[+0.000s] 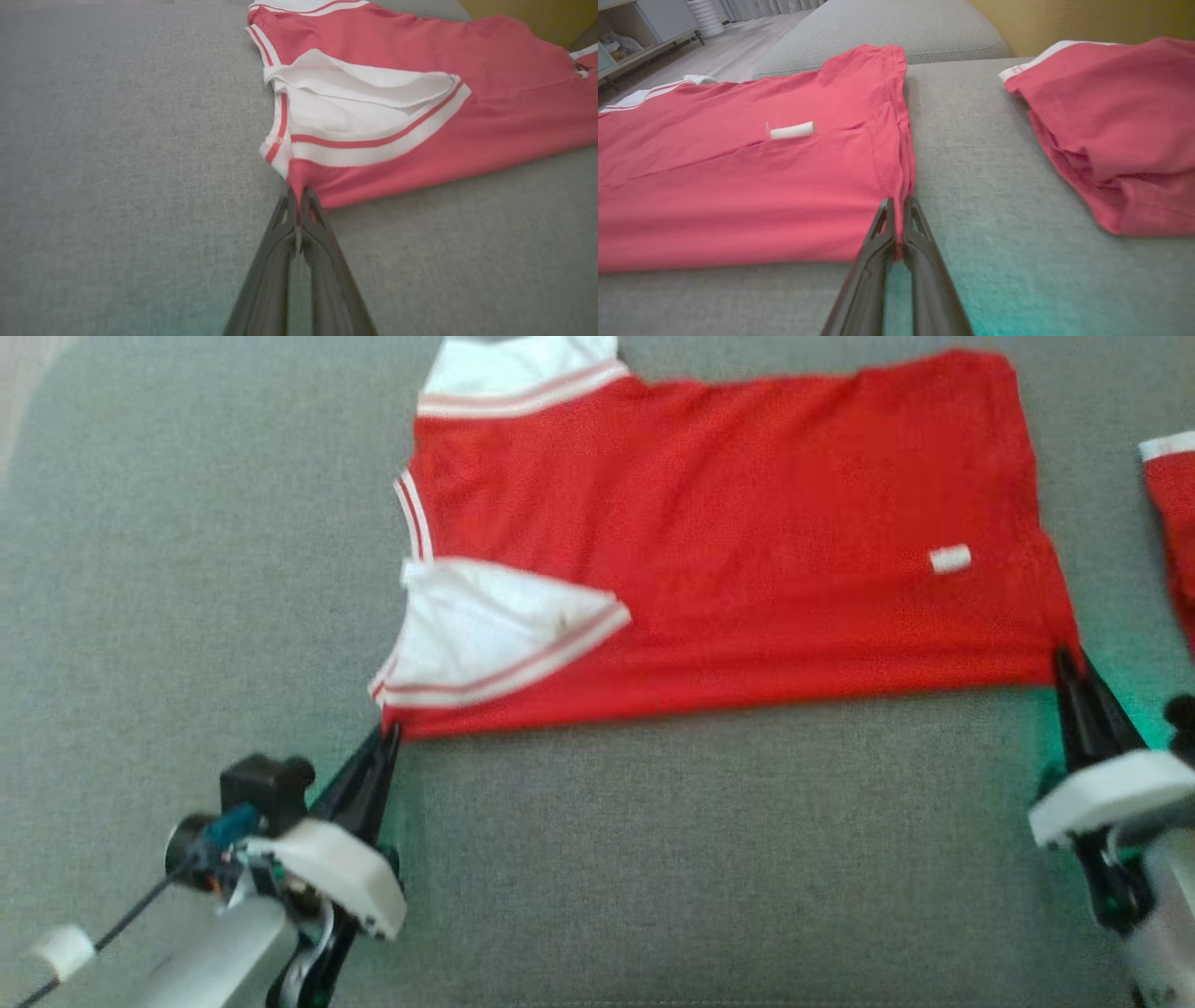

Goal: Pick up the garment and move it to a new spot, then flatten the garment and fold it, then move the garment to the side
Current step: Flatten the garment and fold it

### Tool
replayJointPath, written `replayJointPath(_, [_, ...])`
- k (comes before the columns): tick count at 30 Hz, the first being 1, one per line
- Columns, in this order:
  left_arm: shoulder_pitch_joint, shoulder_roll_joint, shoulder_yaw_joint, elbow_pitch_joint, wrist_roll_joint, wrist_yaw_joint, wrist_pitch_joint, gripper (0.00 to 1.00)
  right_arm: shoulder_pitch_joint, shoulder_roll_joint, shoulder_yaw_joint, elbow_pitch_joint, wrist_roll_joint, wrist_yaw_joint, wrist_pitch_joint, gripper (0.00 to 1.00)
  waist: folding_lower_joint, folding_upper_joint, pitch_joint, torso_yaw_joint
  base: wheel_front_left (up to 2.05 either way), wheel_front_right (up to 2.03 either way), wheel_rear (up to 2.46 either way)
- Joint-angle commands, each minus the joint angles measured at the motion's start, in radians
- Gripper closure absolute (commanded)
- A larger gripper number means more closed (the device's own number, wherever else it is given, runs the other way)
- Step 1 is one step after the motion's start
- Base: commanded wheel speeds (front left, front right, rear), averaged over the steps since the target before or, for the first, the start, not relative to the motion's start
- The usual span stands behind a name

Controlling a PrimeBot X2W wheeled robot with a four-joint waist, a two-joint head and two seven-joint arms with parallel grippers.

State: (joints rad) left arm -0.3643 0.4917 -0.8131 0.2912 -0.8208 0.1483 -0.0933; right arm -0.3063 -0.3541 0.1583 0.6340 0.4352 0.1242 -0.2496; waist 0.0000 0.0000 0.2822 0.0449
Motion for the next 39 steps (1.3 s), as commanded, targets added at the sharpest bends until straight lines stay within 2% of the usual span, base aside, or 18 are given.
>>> replayJointPath(1, [0.003, 0.049, 0.030, -0.030, -0.006, -0.001, 0.000, 1.00, 0.041, -0.038, 0.012, -0.027, 0.011, 0.007, -0.011, 1.00, 0.0000, 0.0000, -0.021, 0.001, 0.00, 0.00, 0.00])
replayJointPath(9, [0.150, 0.128, 0.008, -0.176, -0.038, 0.033, 0.038, 1.00, 0.226, -0.086, -0.009, -0.142, 0.032, 0.007, -0.012, 1.00, 0.0000, 0.0000, -0.072, -0.007, 0.00, 0.00, 0.00])
replayJointPath(14, [0.222, 0.163, -0.006, -0.254, -0.055, 0.054, 0.059, 1.00, 0.338, -0.073, -0.050, -0.219, 0.040, 0.007, 0.014, 1.00, 0.0000, 0.0000, -0.075, -0.008, 0.00, 0.00, 0.00])
replayJointPath(15, [0.224, 0.167, -0.003, -0.262, -0.054, 0.059, 0.055, 1.00, 0.352, -0.069, -0.058, -0.235, 0.044, 0.007, 0.020, 0.96, 0.0000, 0.0000, -0.071, -0.009, 0.00, 0.00, 0.00])
replayJointPath(16, [0.224, 0.170, -0.002, -0.269, -0.052, 0.065, 0.056, 0.60, 0.363, -0.066, -0.068, -0.250, 0.047, 0.007, 0.025, 0.53, 0.0000, 0.0000, -0.066, -0.009, 0.00, 0.00, 0.00])
replayJointPath(17, [0.220, 0.172, -0.002, -0.278, -0.050, 0.069, 0.062, 0.00, 0.372, -0.064, -0.078, -0.266, 0.047, 0.007, 0.028, 0.00, 0.0000, 0.0000, -0.060, -0.010, 0.00, 0.00, 0.00])
replayJointPath(21, [0.180, 0.195, 0.015, -0.344, -0.042, 0.072, 0.080, 0.00, 0.389, -0.065, -0.130, -0.337, 0.039, 0.007, 0.028, 0.00, 0.0000, 0.0000, -0.028, -0.018, 0.00, 0.00, 0.00])
replayJointPath(25, [0.064, 0.265, 0.055, -0.438, 0.007, 0.068, 0.119, 0.00, 0.382, -0.058, -0.190, -0.404, 0.004, 0.007, 0.026, 0.00, 0.0000, 0.0000, 0.016, -0.022, 0.00, 0.00, 0.00])
replayJointPath(27, [-0.026, 0.296, 0.077, -0.465, 0.034, 0.050, 0.155, 0.00, 0.369, -0.046, -0.206, -0.435, -0.016, 0.007, 0.030, 0.00, 0.0000, 0.0000, 0.044, -0.024, 0.00, 0.00, 0.00])
replayJointPath(29, [-0.136, 0.313, 0.095, -0.462, 0.053, 0.014, 0.200, 0.00, 0.347, -0.032, -0.211, -0.461, -0.039, 0.007, 0.039, 0.00, 0.0000, 0.0000, 0.073, -0.027, 0.00, 0.00, 0.00])
replayJointPath(31, [-0.257, 0.309, 0.099, -0.433, 0.058, -0.043, 0.260, 0.00, 0.320, -0.019, -0.211, -0.485, -0.060, 0.007, 0.049, 0.00, 0.0000, 0.0000, 0.099, -0.032, 0.00, 0.00, 0.00])
replayJointPath(32, [-0.317, 0.301, 0.096, -0.409, 0.053, -0.077, 0.298, 0.00, 0.307, -0.012, -0.208, -0.495, -0.071, 0.007, 0.054, 0.00, 0.0000, 0.0000, 0.113, -0.037, 0.00, 0.00, 0.00])
replayJointPath(33, [-0.436, 0.277, 0.088, -0.348, 0.040, -0.146, 0.369, 0.00, 0.278, -0.001, -0.196, -0.515, -0.092, 0.007, 0.065, 0.00, 0.0000, 0.0000, 0.138, -0.052, 0.00, 0.00, 0.00])
replayJointPath(34, [-0.436, 0.277, 0.088, -0.348, 0.040, -0.146, 0.369, 0.00, 0.278, -0.001, -0.196, -0.515, -0.092, 0.007, 0.065, 0.00, 0.0000, 0.0000, 0.138, -0.052, 0.00, 0.00, 0.00])
replayJointPath(36, [-0.542, 0.247, 0.083, -0.275, 0.026, -0.200, 0.427, 0.00, 0.243, 0.004, -0.176, -0.527, -0.102, 0.007, 0.077, 0.00, 0.0000, 0.0000, 0.164, -0.075, 0.00, 0.00, 0.00])
replayJointPath(39, [-0.666, 0.207, 0.072, -0.154, 0.007, -0.241, 0.493, 0.00, 0.196, 0.013, -0.148, -0.540, -0.113, 0.007, 0.085, 0.00, 0.0000, 0.0000, 0.197, -0.109, 0.00, 0.00, 0.00])
